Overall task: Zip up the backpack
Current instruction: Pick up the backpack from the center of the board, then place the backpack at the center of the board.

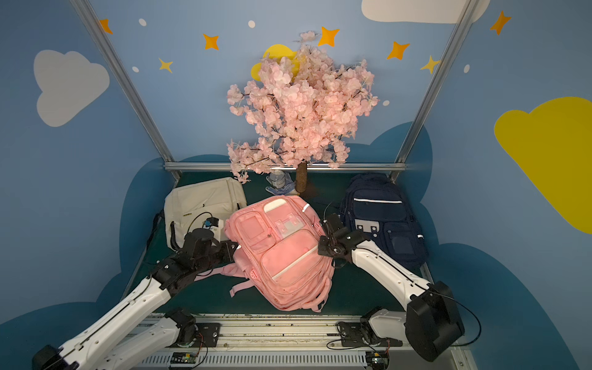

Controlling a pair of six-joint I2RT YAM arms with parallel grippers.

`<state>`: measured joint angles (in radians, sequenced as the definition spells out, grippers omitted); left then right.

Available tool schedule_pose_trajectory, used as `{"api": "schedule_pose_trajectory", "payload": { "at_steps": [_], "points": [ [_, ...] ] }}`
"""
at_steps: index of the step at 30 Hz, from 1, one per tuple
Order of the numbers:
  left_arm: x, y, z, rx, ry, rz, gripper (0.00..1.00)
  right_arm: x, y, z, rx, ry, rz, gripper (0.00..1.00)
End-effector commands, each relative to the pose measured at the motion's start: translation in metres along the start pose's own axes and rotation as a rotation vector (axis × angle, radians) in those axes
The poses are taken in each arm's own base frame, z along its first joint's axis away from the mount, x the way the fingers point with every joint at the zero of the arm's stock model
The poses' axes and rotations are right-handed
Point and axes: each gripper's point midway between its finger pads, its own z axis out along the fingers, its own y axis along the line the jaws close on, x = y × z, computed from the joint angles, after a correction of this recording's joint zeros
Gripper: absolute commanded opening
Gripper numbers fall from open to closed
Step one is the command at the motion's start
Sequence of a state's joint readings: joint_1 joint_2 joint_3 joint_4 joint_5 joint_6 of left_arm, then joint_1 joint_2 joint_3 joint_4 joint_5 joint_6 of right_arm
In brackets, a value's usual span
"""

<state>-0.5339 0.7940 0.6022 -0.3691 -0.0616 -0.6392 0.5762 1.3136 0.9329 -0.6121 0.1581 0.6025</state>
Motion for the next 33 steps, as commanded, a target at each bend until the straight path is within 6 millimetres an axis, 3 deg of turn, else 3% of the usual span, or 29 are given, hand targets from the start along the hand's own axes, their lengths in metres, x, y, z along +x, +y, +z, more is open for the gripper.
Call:
{"api": "schedule_pose_trajectory", "payload": {
  "at_steps": [1,8,10,12,16,20,26,29,33],
  "points": [
    [0.025,-0.014,-0.002,0.103,0.041,-0.066,0.02,-0.068,0.035,-0.003,-0.063,-0.183,-0.072,0.0],
    [0.052,-0.031,0.006,0.194,0.013,-0.121,0.03,-0.119,0.067,0.039,-0.024,-0.161,-0.127,0.0],
    [0.058,-0.031,0.012,0.177,0.024,-0.126,0.02,-0.124,0.074,0.043,-0.019,-0.125,-0.156,0.15],
    [0.062,-0.031,0.019,0.15,0.041,-0.146,0.03,-0.123,0.083,0.034,-0.038,-0.091,-0.189,0.4],
    [0.064,-0.035,0.031,0.121,0.049,-0.17,0.02,-0.11,0.097,0.001,-0.075,-0.149,-0.242,0.62],
    [0.06,-0.036,0.039,0.091,0.035,-0.192,0.03,-0.071,0.102,-0.032,-0.121,-0.132,-0.241,0.66],
    [0.054,-0.041,0.044,0.089,0.021,-0.204,0.03,0.03,0.143,-0.076,-0.346,-0.116,-0.275,0.59],
    [0.053,-0.043,0.045,0.096,0.018,-0.204,0.02,0.078,0.161,-0.084,-0.434,-0.124,-0.305,0.55],
    [0.053,-0.044,0.045,0.104,0.016,-0.201,0.03,0.125,0.184,-0.082,-0.482,-0.183,-0.367,0.53]
  ]
}}
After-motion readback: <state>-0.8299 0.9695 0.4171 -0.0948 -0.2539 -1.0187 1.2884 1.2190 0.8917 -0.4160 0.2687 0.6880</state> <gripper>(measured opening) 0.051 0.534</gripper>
